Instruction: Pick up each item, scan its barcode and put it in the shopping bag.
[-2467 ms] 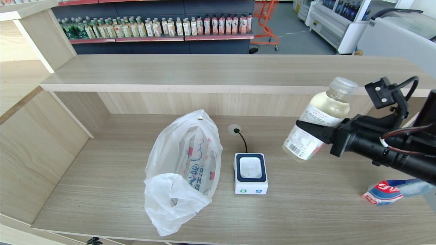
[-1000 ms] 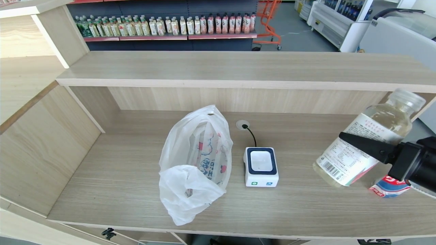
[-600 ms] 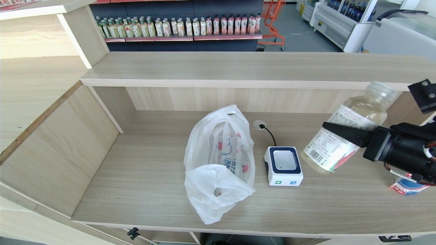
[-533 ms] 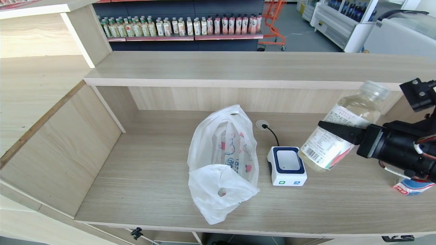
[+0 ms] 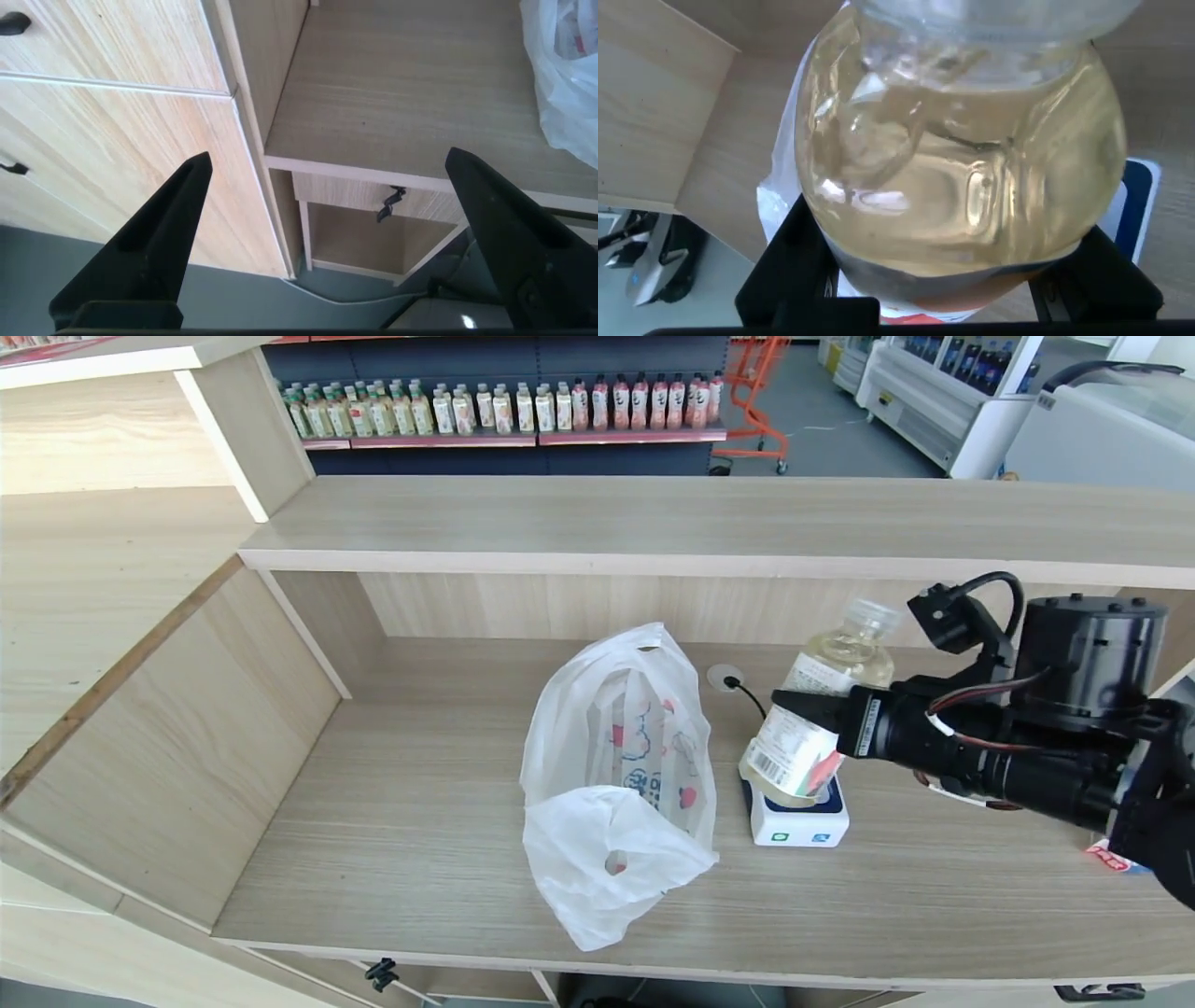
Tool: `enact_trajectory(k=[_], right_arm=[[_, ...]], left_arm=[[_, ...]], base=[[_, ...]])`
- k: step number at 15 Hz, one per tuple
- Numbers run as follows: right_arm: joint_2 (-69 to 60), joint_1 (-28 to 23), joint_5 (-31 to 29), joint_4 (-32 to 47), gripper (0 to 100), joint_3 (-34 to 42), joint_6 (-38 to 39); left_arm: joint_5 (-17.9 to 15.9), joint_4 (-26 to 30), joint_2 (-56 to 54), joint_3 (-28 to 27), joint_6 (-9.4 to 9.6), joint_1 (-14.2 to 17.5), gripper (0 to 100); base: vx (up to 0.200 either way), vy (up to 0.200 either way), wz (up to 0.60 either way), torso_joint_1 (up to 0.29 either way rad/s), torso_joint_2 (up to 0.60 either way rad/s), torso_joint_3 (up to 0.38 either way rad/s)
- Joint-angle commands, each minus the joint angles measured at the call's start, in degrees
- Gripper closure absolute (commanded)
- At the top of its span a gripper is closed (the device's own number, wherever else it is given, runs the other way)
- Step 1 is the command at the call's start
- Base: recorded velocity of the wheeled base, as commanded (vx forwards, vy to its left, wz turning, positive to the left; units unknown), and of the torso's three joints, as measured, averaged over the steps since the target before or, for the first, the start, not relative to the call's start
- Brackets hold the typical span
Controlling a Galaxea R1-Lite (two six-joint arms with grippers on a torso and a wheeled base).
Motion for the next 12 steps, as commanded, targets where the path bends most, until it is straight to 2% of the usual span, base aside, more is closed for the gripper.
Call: enact_trajectory(k=[1, 2, 4, 6, 12], right_arm=[[7.06, 3.06, -1.11, -0.18, 100, -3.27, -0.08], [8.64, 3.76, -1.19, -1.23, 100, -3.98, -0.08], [14.53, 5.17, -1.19, -10.19, 100, -4.59, -0.16], [18.39, 6.13, -1.11, -14.50, 100, -4.68, -1.22], [28.94, 7.63, -0.84, -28.04, 100, -6.08, -9.48]], left_arm=[[0.03, 0.01, -0.02, 0.00, 0.00, -0.04, 0], [0.03, 0.01, -0.02, 0.00, 0.00, -0.04, 0], [0.03, 0.01, -0.02, 0.00, 0.00, -0.04, 0], [0.03, 0.01, -0.02, 0.00, 0.00, -0.04, 0], [0.03, 0.01, -0.02, 0.00, 0.00, -0.04, 0]], base=[[0.000, 0.000, 0.00, 0.000, 0.00, 0.000], [0.000, 0.000, 0.00, 0.000, 0.00, 0.000], [0.000, 0.000, 0.00, 0.000, 0.00, 0.000], [0.000, 0.000, 0.00, 0.000, 0.00, 0.000], [0.000, 0.000, 0.00, 0.000, 0.00, 0.000]])
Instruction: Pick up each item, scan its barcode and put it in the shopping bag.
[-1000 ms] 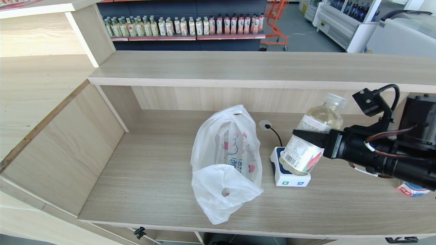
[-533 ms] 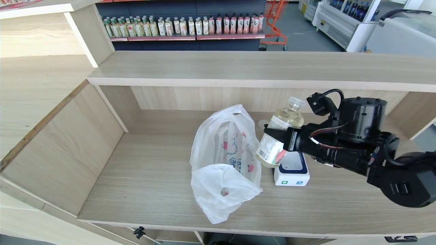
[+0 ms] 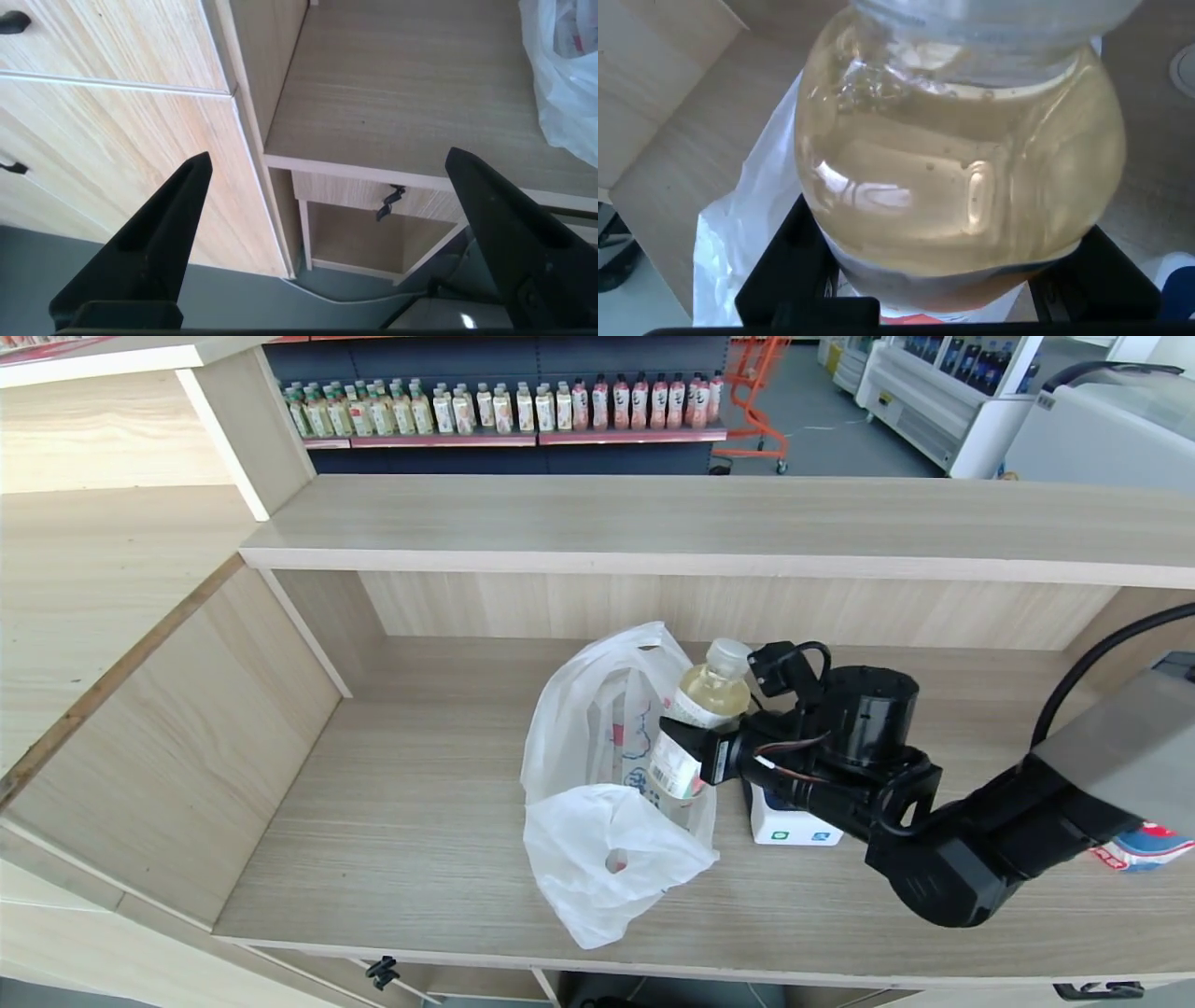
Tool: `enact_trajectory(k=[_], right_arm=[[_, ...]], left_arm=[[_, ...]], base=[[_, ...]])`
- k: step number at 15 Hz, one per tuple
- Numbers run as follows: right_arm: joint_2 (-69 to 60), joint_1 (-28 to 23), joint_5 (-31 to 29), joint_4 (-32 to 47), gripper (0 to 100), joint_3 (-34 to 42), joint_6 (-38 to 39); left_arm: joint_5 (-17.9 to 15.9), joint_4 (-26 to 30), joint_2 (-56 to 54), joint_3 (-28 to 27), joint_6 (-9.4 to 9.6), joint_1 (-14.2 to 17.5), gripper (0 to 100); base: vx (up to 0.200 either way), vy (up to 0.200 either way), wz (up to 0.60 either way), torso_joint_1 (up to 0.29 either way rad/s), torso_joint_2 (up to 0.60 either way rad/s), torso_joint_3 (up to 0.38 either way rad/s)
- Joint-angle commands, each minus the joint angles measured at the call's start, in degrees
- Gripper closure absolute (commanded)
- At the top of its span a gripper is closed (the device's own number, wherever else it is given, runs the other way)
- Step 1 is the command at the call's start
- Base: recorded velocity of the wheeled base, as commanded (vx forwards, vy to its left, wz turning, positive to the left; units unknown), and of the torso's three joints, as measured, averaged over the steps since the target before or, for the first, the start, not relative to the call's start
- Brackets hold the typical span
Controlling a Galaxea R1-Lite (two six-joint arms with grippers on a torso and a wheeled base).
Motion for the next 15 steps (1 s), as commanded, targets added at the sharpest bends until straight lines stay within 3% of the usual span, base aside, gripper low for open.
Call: enact_trajectory(k=[1, 4, 9, 13, 14, 15], right_arm=[[4.73, 0.61, 0.14, -1.65, 100, -1.39, -0.80], [8.95, 1.14, 0.14, -4.64, 100, -5.09, -5.72], [12.29, 0.79, 0.14, -7.89, 100, -3.94, -15.21], [12.46, 0.70, 0.14, -8.59, 100, -3.94, -16.62], [11.93, 0.70, 0.32, -8.51, 0, -3.94, -16.09], [10.97, 0.70, 0.41, -7.80, 0, -3.77, -15.30]], left_arm=[[0.03, 0.00, -0.02, 0.00, 0.00, -0.04, 0], [0.03, 0.00, 0.06, 0.00, 0.00, -0.04, 0], [0.03, 0.00, -0.02, 0.00, 0.00, -0.04, 0], [0.03, 0.00, -0.02, 0.00, 0.00, -0.04, 0], [0.03, 0.00, -0.02, 0.00, 0.00, -0.04, 0], [0.03, 0.00, -0.02, 0.00, 0.00, -0.04, 0]], base=[[0.000, 0.000, 0.00, 0.000, 0.00, 0.000], [0.000, 0.000, 0.00, 0.000, 0.00, 0.000], [0.000, 0.000, 0.00, 0.000, 0.00, 0.000], [0.000, 0.000, 0.00, 0.000, 0.00, 0.000], [0.000, 0.000, 0.00, 0.000, 0.00, 0.000], [0.000, 0.000, 0.00, 0.000, 0.00, 0.000]])
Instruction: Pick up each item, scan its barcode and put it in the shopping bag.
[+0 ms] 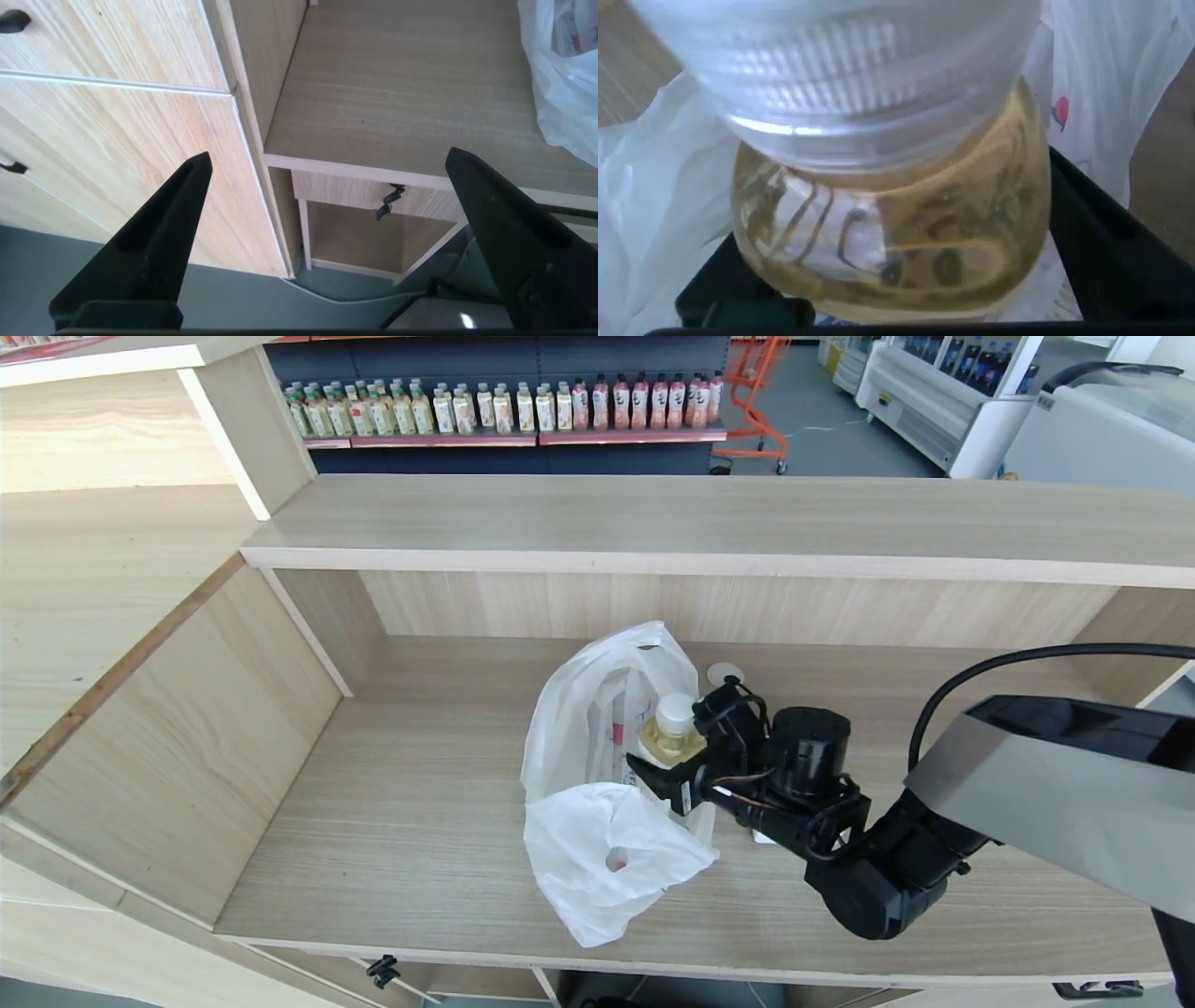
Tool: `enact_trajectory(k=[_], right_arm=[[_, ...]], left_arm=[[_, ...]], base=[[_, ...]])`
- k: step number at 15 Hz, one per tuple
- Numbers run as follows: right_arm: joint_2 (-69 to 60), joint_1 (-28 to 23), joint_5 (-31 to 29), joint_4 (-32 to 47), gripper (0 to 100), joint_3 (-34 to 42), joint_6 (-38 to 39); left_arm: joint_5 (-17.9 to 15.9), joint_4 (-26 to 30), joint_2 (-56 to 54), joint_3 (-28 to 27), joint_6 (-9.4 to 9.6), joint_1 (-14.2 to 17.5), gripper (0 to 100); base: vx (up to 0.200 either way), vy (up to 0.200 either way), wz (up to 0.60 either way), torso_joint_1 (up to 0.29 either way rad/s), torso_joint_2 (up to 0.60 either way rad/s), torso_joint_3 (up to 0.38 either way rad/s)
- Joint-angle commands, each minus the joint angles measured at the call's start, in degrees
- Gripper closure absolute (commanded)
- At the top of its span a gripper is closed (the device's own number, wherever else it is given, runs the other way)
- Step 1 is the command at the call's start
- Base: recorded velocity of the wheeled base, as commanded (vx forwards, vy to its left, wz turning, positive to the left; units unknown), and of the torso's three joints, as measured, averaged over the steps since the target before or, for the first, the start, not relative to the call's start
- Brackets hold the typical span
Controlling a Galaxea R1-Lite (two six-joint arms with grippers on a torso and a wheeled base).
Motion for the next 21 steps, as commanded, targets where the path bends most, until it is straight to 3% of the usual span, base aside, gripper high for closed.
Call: enact_trajectory(k=[1, 4, 6, 9, 14, 21], right_arm=[[-3.91, 0.09, 0.21, 2.18, 0, 1.28, 4.84], [-15.43, 0.00, 0.29, 8.60, 0, 5.67, 15.38], [-27.12, -0.79, 0.47, 12.46, 0, 13.67, 20.22], [-44.17, -2.46, 3.37, 24.77, 0, 15.69, 25.58], [-50.85, -10.37, 3.55, 29.69, 0, 17.36, 25.67], [-53.66, -10.89, 3.37, 29.69, 0, 22.11, 25.58]], left_arm=[[0.03, 0.00, -0.02, 0.00, 0.00, 0.01, 0], [0.03, 0.00, -0.02, 0.00, 0.00, 0.01, 0], [0.03, 0.00, -0.02, 0.00, 0.00, 0.01, 0], [0.03, 0.00, -0.02, 0.00, 0.00, 0.01, 0], [0.03, 0.00, 0.06, 0.00, 0.00, 0.01, 0], [0.03, 0.00, 0.06, 0.00, 0.18, 0.01, 0]], base=[[0.000, 0.000, 0.00, 0.000, 0.00, 0.000], [0.000, 0.000, 0.00, 0.000, 0.00, 0.000], [0.000, 0.000, 0.00, 0.000, 0.00, 0.000], [0.000, 0.000, 0.00, 0.000, 0.00, 0.000], [0.000, 0.000, 0.00, 0.000, 0.00, 0.000], [-0.029, 0.000, 0.00, 0.000, 0.00, 0.000]])
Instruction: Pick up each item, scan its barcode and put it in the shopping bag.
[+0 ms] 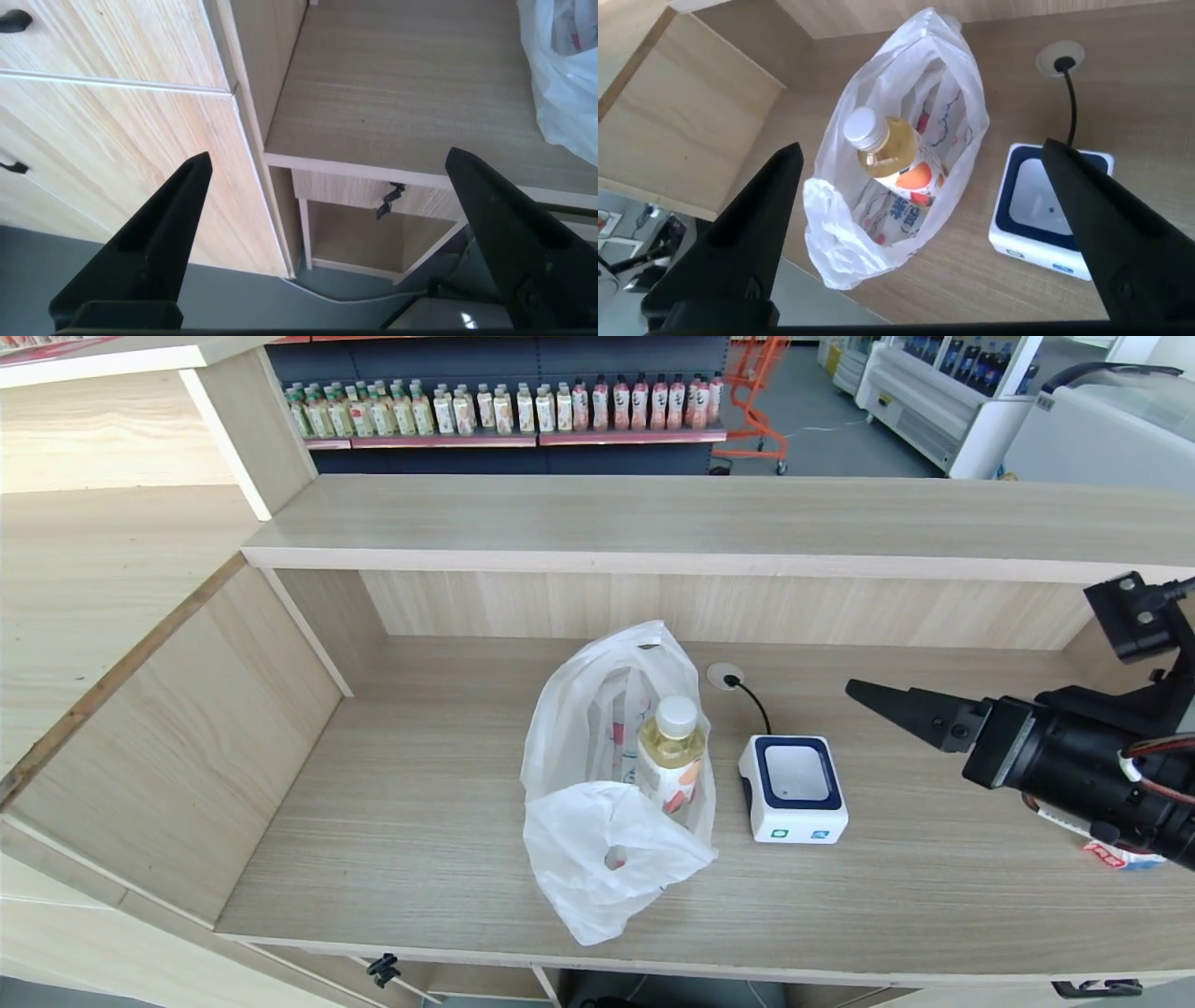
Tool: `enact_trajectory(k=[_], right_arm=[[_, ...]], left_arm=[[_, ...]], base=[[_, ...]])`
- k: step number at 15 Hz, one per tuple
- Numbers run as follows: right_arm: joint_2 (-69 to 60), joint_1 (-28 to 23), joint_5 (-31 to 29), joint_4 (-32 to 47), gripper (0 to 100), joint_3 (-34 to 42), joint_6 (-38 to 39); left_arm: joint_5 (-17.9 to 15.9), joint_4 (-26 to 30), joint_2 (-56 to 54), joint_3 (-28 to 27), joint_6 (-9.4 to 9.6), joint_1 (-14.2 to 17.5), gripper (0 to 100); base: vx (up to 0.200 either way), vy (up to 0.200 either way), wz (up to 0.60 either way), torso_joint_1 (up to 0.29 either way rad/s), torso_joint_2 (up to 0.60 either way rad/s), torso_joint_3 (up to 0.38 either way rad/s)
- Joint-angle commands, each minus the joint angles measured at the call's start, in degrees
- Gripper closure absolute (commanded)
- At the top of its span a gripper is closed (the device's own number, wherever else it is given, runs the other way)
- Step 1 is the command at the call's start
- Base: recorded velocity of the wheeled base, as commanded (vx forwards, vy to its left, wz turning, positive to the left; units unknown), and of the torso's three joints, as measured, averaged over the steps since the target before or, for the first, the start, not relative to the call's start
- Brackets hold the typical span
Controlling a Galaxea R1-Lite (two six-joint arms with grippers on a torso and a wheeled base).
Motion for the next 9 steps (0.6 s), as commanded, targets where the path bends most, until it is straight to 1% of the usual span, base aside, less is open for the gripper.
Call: enact_trajectory(k=[1, 2, 6, 9], right_arm=[[-0.83, -0.03, -0.06, -0.04, 0, 0.33, -0.01], [-0.91, -0.03, -0.06, -0.04, 0, 0.42, -0.01], [-1.09, -0.03, -0.23, -0.04, 0, 2.53, -0.10], [-2.14, -1.44, -0.23, -0.04, 0, 4.03, -0.10]], left_arm=[[0.03, 0.01, 0.06, 0.00, 0.04, 0.01, 0], [0.03, 0.01, -0.02, 0.00, -0.05, 0.01, 0], [0.03, 0.01, 0.06, 0.00, -0.05, 0.01, 0], [0.03, 0.01, 0.06, 0.00, 0.04, 0.01, 0]], base=[[-0.200, 0.000, 0.00, -0.002, 0.00, 0.002], [-0.200, 0.000, 0.00, 0.012, 0.00, 0.002], [0.000, 0.000, 0.00, 0.000, 0.00, 0.000], [0.000, -0.200, 0.00, 0.014, 0.01, 0.002]])
